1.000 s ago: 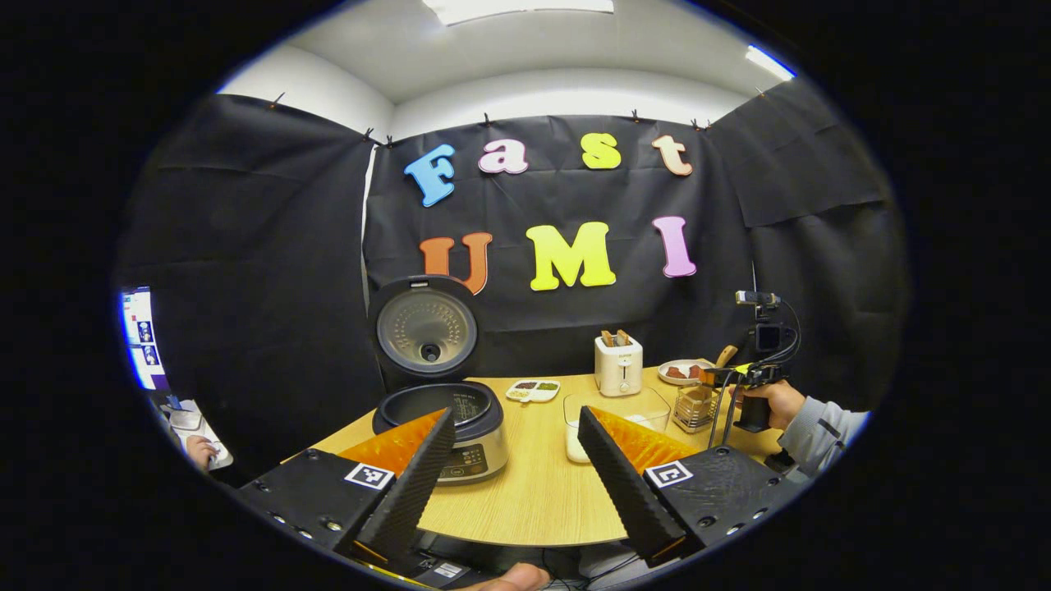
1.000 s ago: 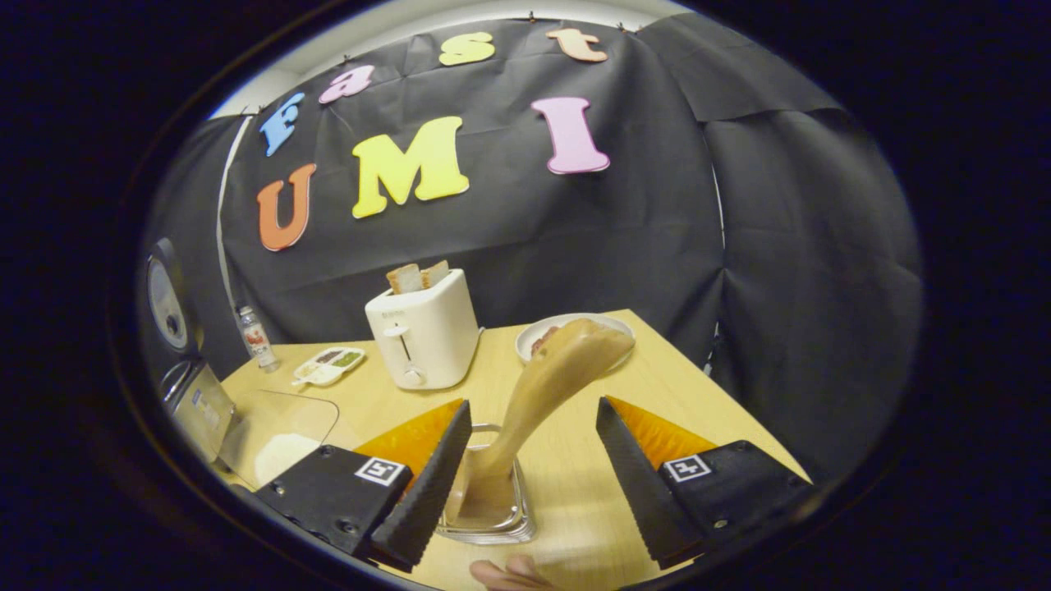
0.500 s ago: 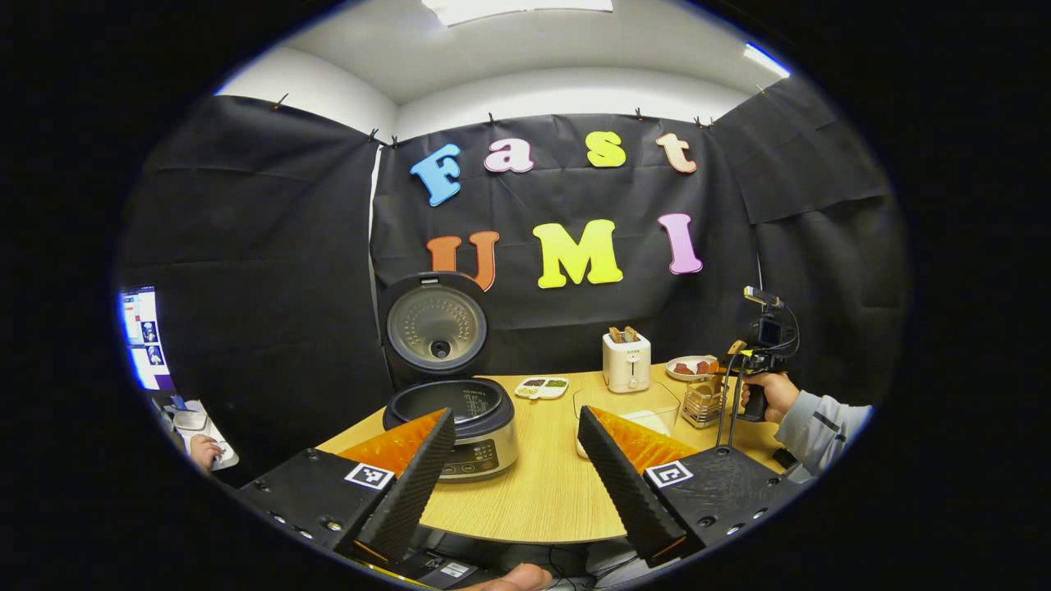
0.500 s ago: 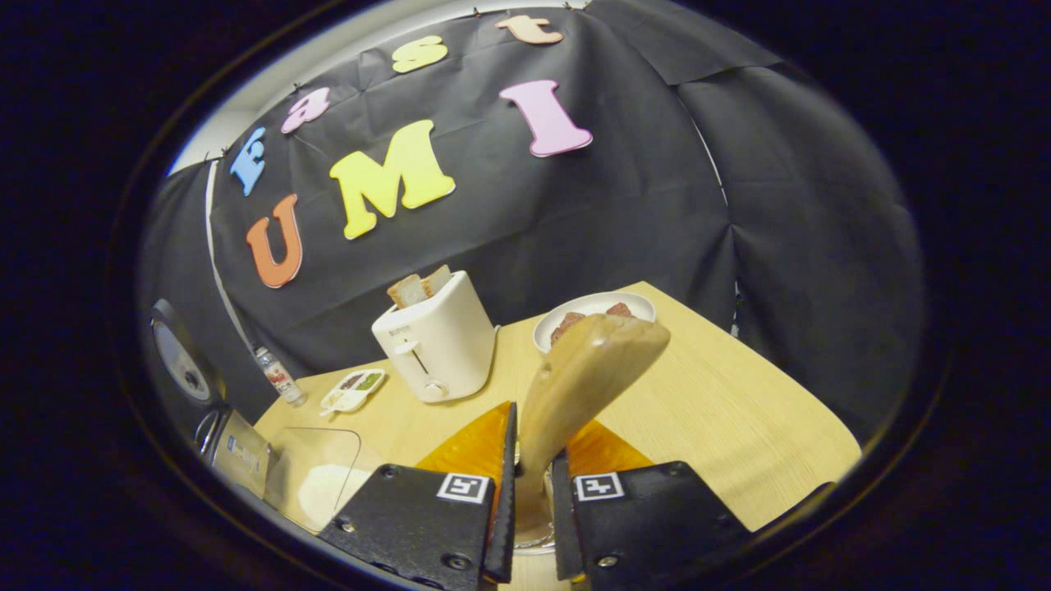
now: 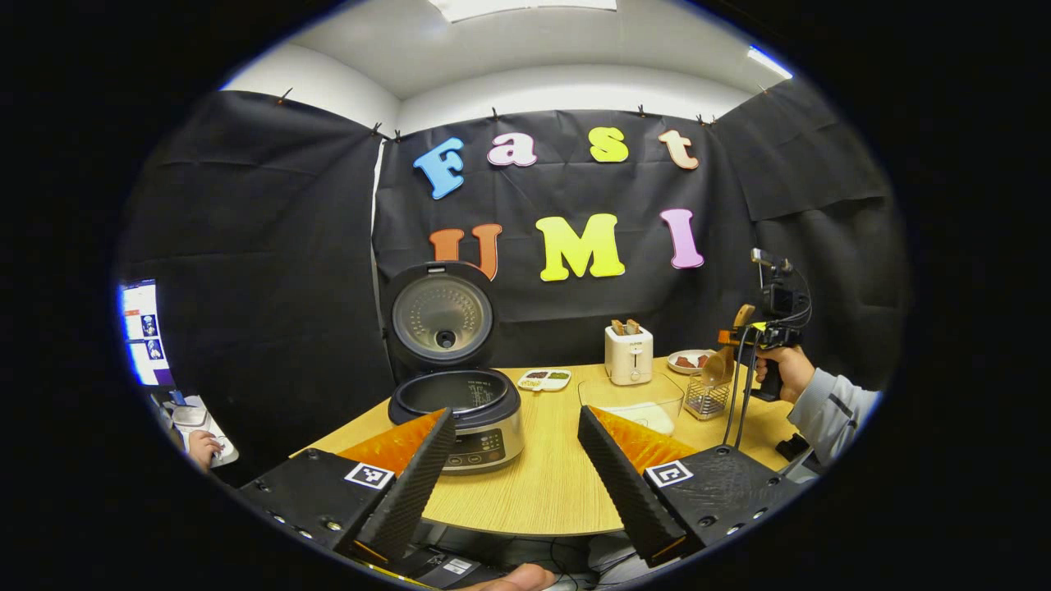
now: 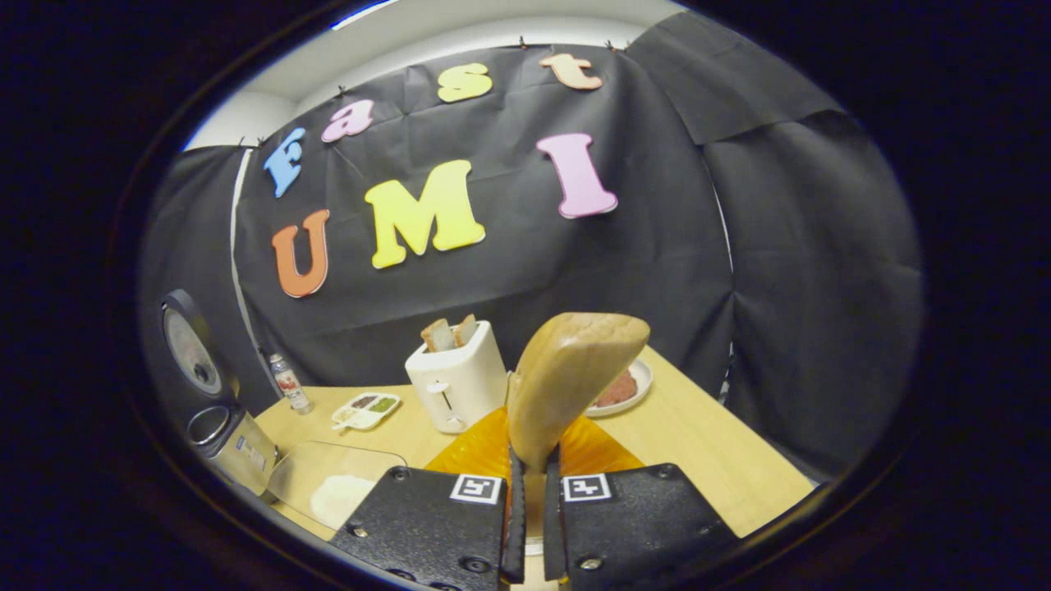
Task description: Close the left gripper, press the button to open the rice cooker; take a wooden spoon from the chopstick holder with the right hand, scoop a spoonful of rice and pour it into the rice cooker, then put the wooden spoon back into the chopstick holder.
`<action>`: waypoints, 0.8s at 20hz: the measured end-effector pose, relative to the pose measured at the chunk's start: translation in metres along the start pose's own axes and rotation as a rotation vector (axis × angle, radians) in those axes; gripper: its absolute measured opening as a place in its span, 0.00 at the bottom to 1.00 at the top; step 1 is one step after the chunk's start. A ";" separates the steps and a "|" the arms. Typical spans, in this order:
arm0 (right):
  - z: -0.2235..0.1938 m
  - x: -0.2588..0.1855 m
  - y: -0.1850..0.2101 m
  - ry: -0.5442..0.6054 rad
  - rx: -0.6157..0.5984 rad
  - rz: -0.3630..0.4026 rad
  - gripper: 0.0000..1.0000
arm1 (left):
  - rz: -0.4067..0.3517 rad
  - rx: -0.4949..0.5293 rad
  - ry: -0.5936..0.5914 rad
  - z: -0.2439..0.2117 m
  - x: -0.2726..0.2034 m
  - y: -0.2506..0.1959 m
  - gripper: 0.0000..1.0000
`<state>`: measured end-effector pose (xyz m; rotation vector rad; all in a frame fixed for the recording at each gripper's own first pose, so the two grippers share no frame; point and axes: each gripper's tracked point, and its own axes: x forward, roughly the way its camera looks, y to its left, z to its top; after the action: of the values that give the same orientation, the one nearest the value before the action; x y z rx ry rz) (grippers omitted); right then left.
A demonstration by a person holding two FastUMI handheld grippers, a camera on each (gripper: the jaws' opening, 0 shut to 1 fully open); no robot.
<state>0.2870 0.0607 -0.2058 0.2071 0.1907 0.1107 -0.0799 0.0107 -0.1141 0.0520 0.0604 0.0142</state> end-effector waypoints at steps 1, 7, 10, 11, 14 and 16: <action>0.011 -0.008 0.002 -0.021 -0.019 -0.006 0.14 | -0.001 -0.009 -0.006 0.001 -0.002 0.001 0.96; 0.047 -0.053 0.064 -0.078 -0.100 0.079 0.11 | 0.006 -0.055 -0.011 -0.003 -0.008 0.015 0.96; 0.043 -0.068 0.110 -0.076 -0.121 0.147 0.10 | 0.008 -0.059 -0.010 -0.008 -0.009 0.020 0.96; 0.038 -0.069 0.124 -0.068 -0.130 0.171 0.07 | 0.011 -0.060 -0.006 -0.011 -0.010 0.023 0.96; 0.017 -0.065 0.154 -0.041 -0.160 0.200 0.10 | 0.029 -0.062 0.006 -0.017 -0.008 0.032 0.96; 0.003 -0.059 0.167 -0.026 -0.172 0.209 0.10 | 0.035 -0.068 0.012 -0.021 -0.008 0.036 0.96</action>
<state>0.2155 0.2152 -0.1568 0.0566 0.1323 0.3310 -0.0898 0.0475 -0.1328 -0.0150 0.0715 0.0512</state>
